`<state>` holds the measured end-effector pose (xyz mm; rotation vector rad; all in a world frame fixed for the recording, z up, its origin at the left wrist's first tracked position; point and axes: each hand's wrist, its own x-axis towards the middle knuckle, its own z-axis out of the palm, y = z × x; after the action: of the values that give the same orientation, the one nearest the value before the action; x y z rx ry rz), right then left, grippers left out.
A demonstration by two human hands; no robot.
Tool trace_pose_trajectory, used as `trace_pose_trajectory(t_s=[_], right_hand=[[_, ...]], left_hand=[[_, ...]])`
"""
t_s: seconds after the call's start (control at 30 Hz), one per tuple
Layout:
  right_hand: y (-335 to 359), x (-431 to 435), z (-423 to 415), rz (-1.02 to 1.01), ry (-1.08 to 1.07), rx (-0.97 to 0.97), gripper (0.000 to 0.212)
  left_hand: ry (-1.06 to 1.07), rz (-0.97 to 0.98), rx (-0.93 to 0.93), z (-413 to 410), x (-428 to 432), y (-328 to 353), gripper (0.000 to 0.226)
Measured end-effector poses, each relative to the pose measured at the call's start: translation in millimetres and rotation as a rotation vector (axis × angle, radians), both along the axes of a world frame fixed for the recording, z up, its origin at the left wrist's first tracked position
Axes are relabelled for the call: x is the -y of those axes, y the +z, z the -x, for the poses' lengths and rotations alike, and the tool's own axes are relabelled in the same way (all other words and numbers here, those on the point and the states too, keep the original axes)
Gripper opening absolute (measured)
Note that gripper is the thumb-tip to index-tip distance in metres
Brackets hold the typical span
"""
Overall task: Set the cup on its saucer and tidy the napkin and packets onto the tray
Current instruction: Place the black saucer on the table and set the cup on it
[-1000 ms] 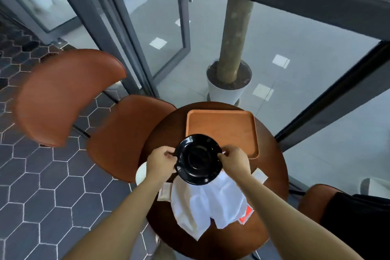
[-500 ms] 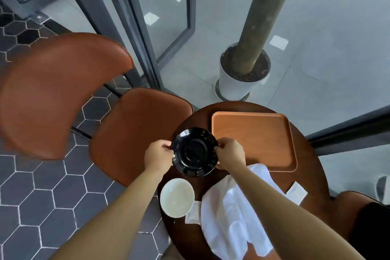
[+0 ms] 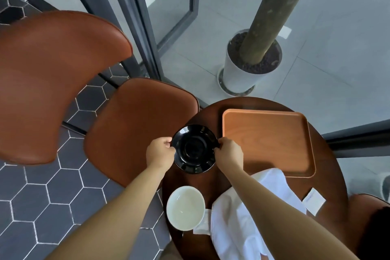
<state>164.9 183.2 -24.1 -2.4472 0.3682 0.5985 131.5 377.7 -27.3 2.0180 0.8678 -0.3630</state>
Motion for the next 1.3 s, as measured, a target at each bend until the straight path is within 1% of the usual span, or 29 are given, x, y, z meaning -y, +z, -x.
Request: trace_pose_trajectory(t_s=[0.1, 0.27, 0.4, 0.6, 0.97, 1.03, 1.17, 1.23, 1.3], right_hand=[[-3, -1, 0, 0.009, -0.019, 0.024, 0.029], [-7, -1, 1, 0.021, -0.022, 0.051, 0.035], [-7, 1, 6, 0.053, 0.008, 0.083, 0.032], [-10, 1, 13, 0.06, 0.02, 0.126, 0.042], [-10, 5, 10, 0.026, -0.009, 0.121, 0.042], [-8, 7, 13, 0.02, 0.003, 0.115, 0.041], [1, 13, 25, -0.015, 0.016, 0.138, 0.032], [9, 17, 38, -0.073, 0.021, 0.139, 0.027], [18, 21, 56, -0.159, 0.018, 0.102, 0.022]], left_hand=[[-0.016, 0.034, 0.0, 1, 1, 1, 0.047], [0.023, 0.09, 0.036, 7, 4, -1, 0.049], [0.055, 0.122, 0.017, 10, 3, -6, 0.052], [0.087, 0.146, 0.01, 10, 8, -8, 0.053], [0.116, 0.235, 0.035, 24, 5, -11, 0.052], [0.065, 0.194, 0.036, 33, 5, -10, 0.049], [-0.1, 0.031, 0.065, 59, -5, -11, 0.044], [-0.186, -0.057, 0.078, 74, -13, -13, 0.04], [-0.265, -0.132, 0.097, 89, -19, -16, 0.038]])
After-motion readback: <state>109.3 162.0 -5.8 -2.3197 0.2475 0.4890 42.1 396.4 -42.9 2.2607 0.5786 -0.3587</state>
